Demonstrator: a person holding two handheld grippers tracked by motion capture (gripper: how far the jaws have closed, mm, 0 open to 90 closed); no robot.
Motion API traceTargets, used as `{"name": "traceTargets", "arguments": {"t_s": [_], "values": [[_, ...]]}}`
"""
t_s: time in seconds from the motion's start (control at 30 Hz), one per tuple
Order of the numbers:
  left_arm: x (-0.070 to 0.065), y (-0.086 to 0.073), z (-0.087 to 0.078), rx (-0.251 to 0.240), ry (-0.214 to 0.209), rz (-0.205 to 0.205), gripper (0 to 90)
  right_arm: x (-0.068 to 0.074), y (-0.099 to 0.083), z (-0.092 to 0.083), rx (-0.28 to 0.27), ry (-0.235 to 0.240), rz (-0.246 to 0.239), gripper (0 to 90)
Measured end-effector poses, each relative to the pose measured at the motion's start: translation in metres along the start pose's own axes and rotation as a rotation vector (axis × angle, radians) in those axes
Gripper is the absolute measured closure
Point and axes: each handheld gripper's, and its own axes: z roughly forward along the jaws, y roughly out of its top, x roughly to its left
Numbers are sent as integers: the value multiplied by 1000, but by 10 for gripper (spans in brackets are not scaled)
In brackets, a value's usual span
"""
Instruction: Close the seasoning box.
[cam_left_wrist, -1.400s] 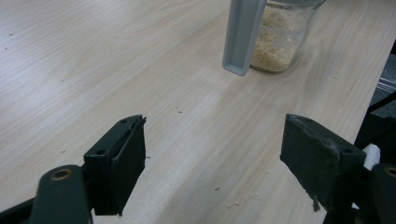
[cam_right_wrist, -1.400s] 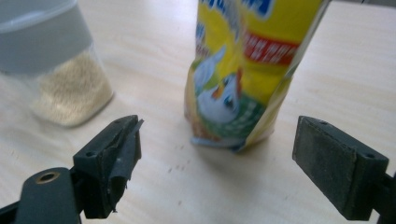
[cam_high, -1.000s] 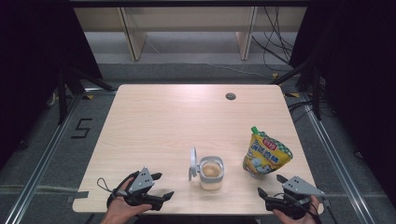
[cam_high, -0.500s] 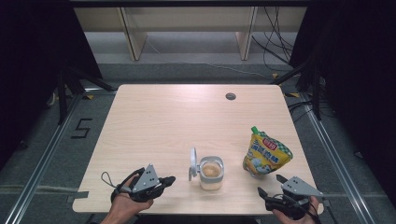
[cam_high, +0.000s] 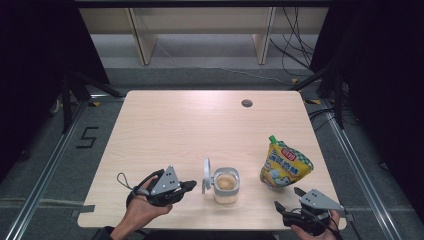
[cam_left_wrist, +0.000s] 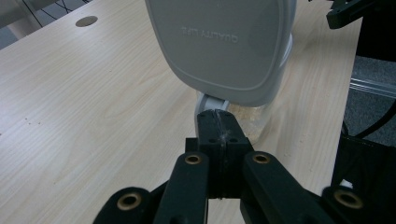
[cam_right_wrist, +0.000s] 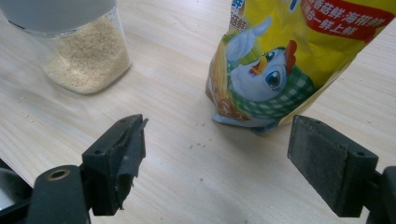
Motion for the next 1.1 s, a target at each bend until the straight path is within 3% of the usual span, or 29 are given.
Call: {"name": "traceTargets", "arguments": {"t_s": [0.03, 0.13, 0.17, 0.2, 0.23, 0.27, 0.3, 0.43, 0.5, 0.63, 0.7, 0.77, 0.8, 0.83, 0.97, 1.0, 1.03, 1.1], "values": [[-1, 2, 2, -2, -1, -9, 890, 1, 0, -1, 4, -8, 4, 202], [-2, 9, 7, 0, -3, 17, 890, 3, 0, -1, 25, -5, 13, 211], [-3, 11, 9, 0, -14, 5, 890, 1, 0, 0, 12, 2, -16, 211], [-1, 13, 9, 8, -12, 28, 890, 1, 0, 0, 13, 0, -21, 211], [-2, 15, 11, 4, -12, 21, 890, 1, 0, 0, 11, -4, -25, 211], [-2, 16, 12, 1, -16, 13, 890, 1, 0, 0, 13, -3, -9, 211], [-1, 17, 12, 7, -11, 35, 889, 3, 0, -1, 23, -9, 13, 211], [-2, 20, 16, -3, -14, 16, 889, 1, 0, 0, 5, -12, -8, 212], [-2, 22, 16, -1, -8, 39, 889, 1, 0, -1, 1, -18, -21, 212], [-5, 25, 20, -10, -19, 27, 889, 2, 0, 0, 11, -9, 4, 213], [-5, 27, 22, -9, -23, 46, 889, 2, 0, -1, 17, -5, -3, 213], [-7, 29, 25, -9, -29, 39, 889, 3, 0, -1, 19, -6, 3, 213], [-7, 31, 25, -9, -25, 62, 889, 2, 0, -1, 18, -5, 2, 213], [-9, 31, 26, -15, -28, 43, 889, 0, 0, 0, 3, 2, -24, 213], [-8, 34, 21, -25, -26, 59, 887, 1, 0, 0, 5, -3, -18, 214], [-9, 34, 20, -32, -24, 45, 884, 3, 0, -1, 23, -6, 10, 213], [-8, 35, 18, -30, -26, 55, 881, 3, 0, -1, 22, -7, 6, 214], [-8, 34, 15, -41, -20, 35, 872, 2, 0, -1, 17, -5, -3, 214]]}}
